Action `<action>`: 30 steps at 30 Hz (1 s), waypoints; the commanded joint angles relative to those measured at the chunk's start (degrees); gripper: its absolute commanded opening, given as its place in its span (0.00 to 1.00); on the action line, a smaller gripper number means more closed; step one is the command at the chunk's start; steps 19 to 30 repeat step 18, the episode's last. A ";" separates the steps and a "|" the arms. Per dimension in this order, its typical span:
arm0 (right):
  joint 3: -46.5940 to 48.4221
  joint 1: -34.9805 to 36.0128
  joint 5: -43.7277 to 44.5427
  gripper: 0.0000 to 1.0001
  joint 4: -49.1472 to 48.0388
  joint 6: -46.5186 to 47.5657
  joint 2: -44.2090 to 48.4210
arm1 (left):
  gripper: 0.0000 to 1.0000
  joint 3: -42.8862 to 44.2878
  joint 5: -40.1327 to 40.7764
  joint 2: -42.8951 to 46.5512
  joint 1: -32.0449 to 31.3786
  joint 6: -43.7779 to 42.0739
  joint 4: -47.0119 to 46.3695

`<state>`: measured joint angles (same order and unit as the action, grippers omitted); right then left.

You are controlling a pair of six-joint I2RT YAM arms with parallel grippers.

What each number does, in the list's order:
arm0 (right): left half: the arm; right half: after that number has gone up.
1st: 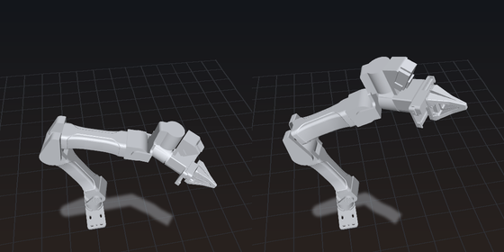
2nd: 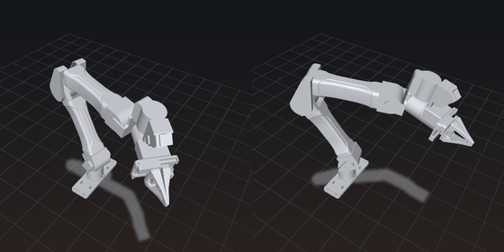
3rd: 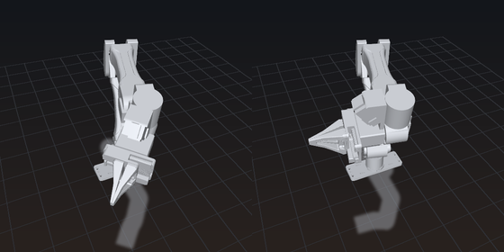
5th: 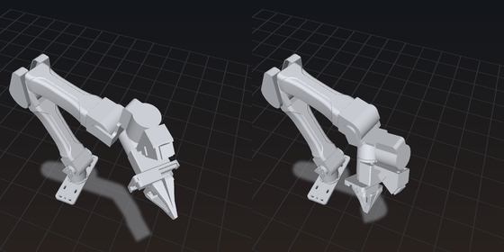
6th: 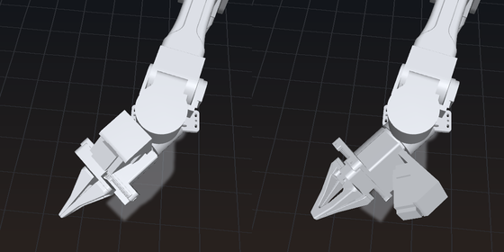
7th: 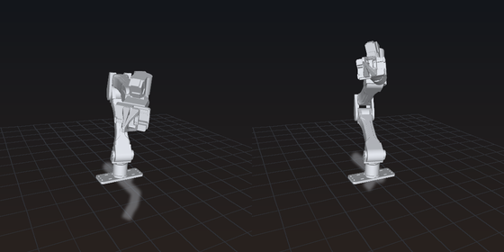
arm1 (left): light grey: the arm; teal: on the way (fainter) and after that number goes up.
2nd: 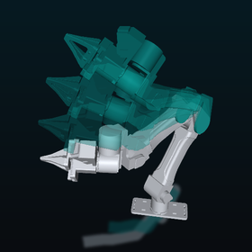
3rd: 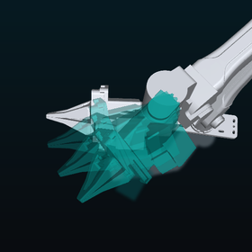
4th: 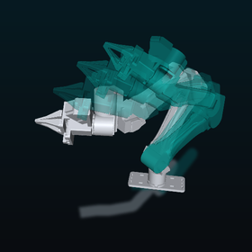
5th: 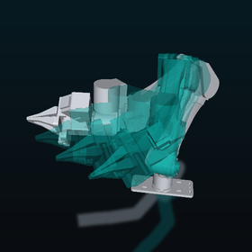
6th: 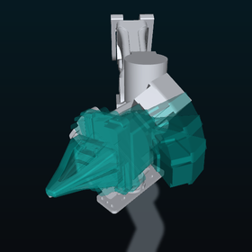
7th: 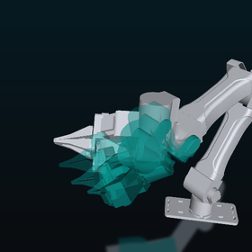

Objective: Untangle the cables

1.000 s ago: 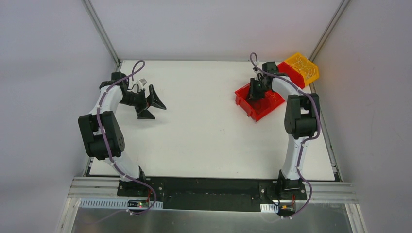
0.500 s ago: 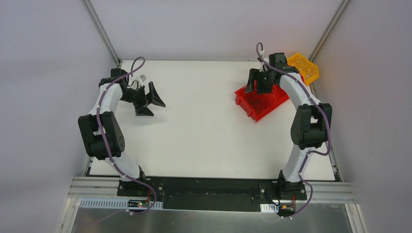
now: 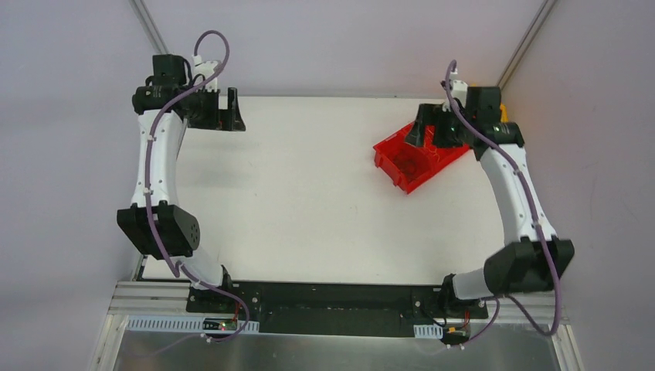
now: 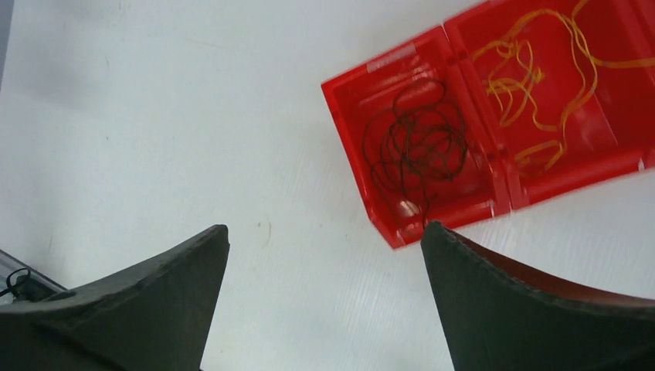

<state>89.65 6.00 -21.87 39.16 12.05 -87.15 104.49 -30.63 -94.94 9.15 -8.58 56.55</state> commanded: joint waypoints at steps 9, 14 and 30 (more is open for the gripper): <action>-32.59 -9.82 1.91 0.99 -1.65 -4.92 27.49 | 0.99 -17.14 10.93 8.08 -14.07 1.99 0.06; -38.27 -11.43 1.57 0.99 -2.45 -5.64 32.01 | 0.99 -21.25 12.62 9.18 -14.20 6.29 -1.82; -38.18 -12.57 0.78 0.99 -1.59 -5.52 33.32 | 0.99 -21.81 13.42 10.18 -14.16 7.61 -2.30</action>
